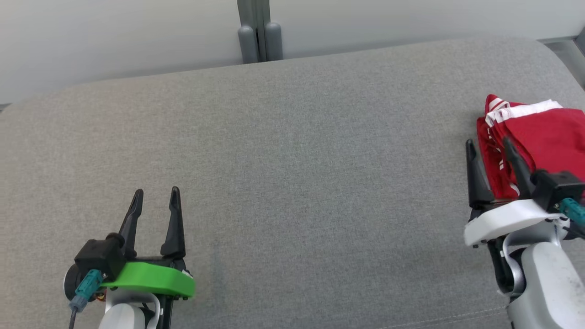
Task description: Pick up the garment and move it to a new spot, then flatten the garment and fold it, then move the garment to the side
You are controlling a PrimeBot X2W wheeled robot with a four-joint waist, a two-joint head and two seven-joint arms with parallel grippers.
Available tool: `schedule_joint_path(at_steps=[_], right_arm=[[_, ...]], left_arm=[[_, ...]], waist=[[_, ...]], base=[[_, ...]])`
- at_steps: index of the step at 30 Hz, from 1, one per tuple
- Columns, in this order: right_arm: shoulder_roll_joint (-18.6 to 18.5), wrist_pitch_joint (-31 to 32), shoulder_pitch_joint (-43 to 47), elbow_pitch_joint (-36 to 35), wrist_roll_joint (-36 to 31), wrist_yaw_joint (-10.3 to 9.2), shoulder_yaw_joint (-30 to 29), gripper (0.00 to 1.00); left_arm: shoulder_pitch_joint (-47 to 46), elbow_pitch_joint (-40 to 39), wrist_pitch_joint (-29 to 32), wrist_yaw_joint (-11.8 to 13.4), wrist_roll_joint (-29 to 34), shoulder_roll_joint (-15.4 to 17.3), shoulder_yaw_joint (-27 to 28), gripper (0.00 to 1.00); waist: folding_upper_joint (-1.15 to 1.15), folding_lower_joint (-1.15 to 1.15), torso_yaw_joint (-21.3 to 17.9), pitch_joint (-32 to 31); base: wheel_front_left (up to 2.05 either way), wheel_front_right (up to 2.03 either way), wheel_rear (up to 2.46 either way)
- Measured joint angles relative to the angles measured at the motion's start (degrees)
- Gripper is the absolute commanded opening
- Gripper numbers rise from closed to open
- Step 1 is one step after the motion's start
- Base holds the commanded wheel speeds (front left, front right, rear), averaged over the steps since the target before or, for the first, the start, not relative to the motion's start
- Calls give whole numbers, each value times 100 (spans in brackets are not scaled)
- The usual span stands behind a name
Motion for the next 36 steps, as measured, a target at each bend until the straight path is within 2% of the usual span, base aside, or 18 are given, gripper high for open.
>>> schedule_joint_path(at_steps=[8,16,36], right_arm=[[148,-38,75,626,-42,0,281,100],[107,59,-129,1079,60,0,421,100],[191,-152,-165,1355,299,-1,500,100]], left_arm=[[155,301,1,0,-1,-10,8,100],[158,522,0,0,-87,-11,49,100],[262,519,0,0,-130,-11,126,100]], waist=[[0,0,247,-369],[0,0,422,-553],[0,0,292,-583]], base=[[0,0,0],[0,0,0],[0,0,0]])
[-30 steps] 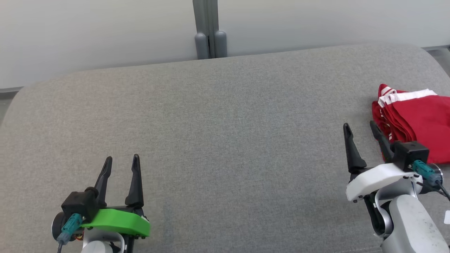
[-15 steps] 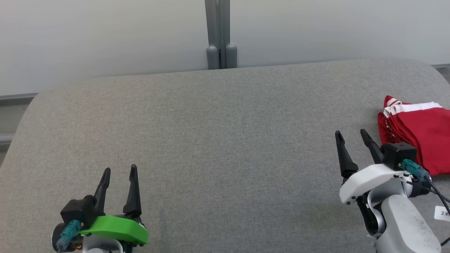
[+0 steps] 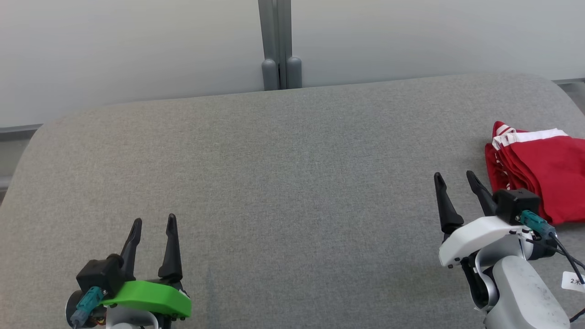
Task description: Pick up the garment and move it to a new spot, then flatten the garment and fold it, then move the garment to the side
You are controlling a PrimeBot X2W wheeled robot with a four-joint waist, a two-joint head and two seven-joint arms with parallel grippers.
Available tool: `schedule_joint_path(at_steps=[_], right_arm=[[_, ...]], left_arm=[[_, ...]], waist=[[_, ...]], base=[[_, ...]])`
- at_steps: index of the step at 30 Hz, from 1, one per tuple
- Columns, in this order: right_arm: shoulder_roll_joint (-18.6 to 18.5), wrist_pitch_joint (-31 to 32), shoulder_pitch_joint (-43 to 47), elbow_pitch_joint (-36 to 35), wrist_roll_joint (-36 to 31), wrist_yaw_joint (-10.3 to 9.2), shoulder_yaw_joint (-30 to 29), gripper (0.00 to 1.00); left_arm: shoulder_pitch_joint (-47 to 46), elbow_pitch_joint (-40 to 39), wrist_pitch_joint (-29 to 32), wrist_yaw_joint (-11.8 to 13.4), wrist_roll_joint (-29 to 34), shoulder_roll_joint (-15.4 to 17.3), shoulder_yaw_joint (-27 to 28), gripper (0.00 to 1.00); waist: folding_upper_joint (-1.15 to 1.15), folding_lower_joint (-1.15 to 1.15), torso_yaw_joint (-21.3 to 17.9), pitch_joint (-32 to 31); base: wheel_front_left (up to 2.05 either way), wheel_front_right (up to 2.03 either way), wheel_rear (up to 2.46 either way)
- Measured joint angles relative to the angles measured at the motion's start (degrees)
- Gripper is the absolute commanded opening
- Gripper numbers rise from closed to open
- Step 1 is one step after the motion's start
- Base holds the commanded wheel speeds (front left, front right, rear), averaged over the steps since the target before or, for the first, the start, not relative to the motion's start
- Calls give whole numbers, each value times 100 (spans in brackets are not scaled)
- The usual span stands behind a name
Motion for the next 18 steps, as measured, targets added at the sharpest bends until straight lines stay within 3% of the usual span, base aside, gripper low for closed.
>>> schedule_joint_path(at_steps=[7,8,15,18], right_arm=[[7,1,-32,32,-2,0,-3,100],[7,1,-43,32,-3,0,-7,0],[113,57,368,350,25,1,0,0],[127,146,405,341,312,0,-43,0]], left_arm=[[0,-27,1,0,-25,0,-4,100],[0,-38,0,0,-27,0,-4,0],[182,299,19,1,-56,-34,-24,0],[193,305,110,1,-338,-40,-8,0]], waist=[[0,0,30,44],[0,0,34,50],[0,0,34,52],[0,0,33,52]], base=[[0,0,0],[0,0,0],[0,0,0],[0,0,0]])
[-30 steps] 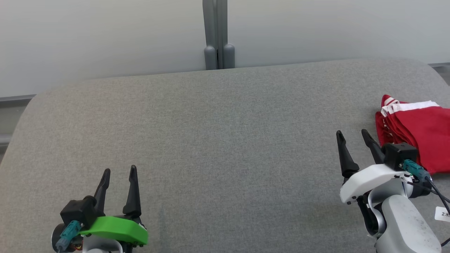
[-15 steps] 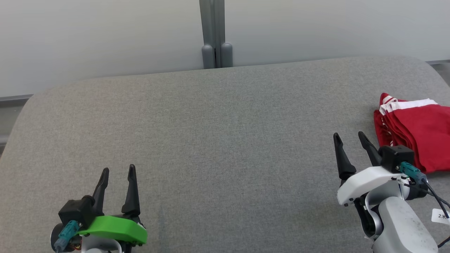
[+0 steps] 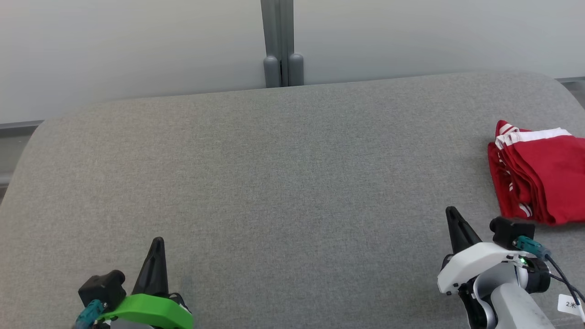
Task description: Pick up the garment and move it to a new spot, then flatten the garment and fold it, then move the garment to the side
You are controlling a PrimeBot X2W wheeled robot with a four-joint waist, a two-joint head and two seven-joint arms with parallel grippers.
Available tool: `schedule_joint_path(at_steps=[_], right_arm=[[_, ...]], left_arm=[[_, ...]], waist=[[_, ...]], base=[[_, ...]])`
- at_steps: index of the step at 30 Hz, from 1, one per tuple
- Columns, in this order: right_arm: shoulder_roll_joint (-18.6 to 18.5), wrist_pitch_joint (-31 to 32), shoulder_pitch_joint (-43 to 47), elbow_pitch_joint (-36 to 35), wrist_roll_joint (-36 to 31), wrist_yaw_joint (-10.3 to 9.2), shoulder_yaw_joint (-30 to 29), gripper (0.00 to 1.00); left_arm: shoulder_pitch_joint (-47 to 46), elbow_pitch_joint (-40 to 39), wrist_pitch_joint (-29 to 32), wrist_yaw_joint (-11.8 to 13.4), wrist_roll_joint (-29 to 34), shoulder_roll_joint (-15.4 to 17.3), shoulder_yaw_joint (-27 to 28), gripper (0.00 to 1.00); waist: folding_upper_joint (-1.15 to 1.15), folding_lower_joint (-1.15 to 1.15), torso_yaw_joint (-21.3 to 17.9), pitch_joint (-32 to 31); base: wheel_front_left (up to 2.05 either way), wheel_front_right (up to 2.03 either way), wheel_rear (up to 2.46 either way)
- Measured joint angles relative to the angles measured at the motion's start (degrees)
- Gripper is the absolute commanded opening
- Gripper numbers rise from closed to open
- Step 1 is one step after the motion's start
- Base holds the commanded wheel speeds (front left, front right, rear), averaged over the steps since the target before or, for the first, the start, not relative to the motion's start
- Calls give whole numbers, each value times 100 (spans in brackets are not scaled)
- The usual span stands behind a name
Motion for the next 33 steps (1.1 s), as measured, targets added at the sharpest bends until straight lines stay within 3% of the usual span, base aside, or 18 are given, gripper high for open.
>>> schedule_joint_path(at_steps=[33], right_arm=[[109,633,212,-673,2949,-2,-337,0]], left_arm=[[-42,-314,818,0,-2815,0,331,0]], waist=[[0,0,-5,8]], base=[[0,0,0]])
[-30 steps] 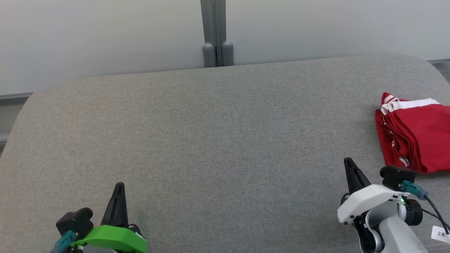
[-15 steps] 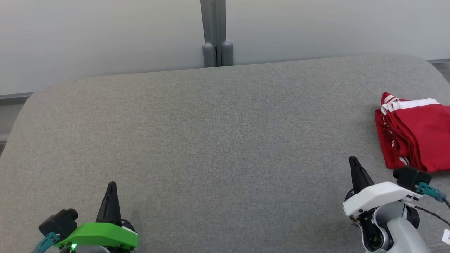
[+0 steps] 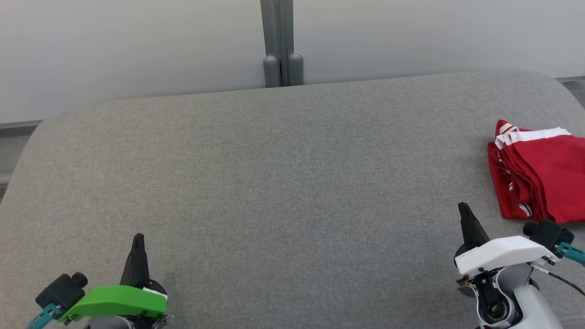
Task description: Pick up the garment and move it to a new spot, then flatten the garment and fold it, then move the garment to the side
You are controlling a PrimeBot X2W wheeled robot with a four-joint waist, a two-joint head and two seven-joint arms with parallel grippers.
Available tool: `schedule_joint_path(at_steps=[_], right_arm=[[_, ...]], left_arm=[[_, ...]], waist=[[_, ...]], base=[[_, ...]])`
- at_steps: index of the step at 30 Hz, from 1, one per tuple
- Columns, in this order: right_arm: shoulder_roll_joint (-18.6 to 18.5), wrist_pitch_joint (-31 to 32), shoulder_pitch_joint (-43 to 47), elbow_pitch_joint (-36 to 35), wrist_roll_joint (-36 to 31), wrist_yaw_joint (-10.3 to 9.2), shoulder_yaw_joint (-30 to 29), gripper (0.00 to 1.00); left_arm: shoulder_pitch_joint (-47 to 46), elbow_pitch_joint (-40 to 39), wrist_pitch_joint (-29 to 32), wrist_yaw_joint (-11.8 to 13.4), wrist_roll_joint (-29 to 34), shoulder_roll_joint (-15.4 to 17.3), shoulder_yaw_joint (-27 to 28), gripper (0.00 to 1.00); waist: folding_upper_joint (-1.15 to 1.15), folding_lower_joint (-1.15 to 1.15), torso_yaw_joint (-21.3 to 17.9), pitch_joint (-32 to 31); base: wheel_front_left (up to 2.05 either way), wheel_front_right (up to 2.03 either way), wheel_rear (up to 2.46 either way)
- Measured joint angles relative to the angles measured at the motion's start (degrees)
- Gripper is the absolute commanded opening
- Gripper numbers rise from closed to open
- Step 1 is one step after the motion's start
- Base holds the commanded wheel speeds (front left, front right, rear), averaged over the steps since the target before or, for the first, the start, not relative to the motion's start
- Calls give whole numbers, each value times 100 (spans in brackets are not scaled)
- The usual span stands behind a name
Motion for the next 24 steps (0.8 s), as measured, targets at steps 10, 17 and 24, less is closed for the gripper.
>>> schedule_joint_path(at_steps=[10,17,24], right_arm=[[18,167,27,-154,701,-1,-85,0],[34,269,80,-248,1159,-1,-142,0],[46,356,113,-346,1572,-1,-191,0]], left_arm=[[-37,-70,181,0,-657,1,65,0],[-63,-121,313,0,-1100,2,122,0],[-88,-169,427,0,-1488,2,171,0]], waist=[[0,0,-2,2],[0,0,-3,4],[0,0,-4,5]], base=[[0,0,0],[0,0,0],[0,0,0]])
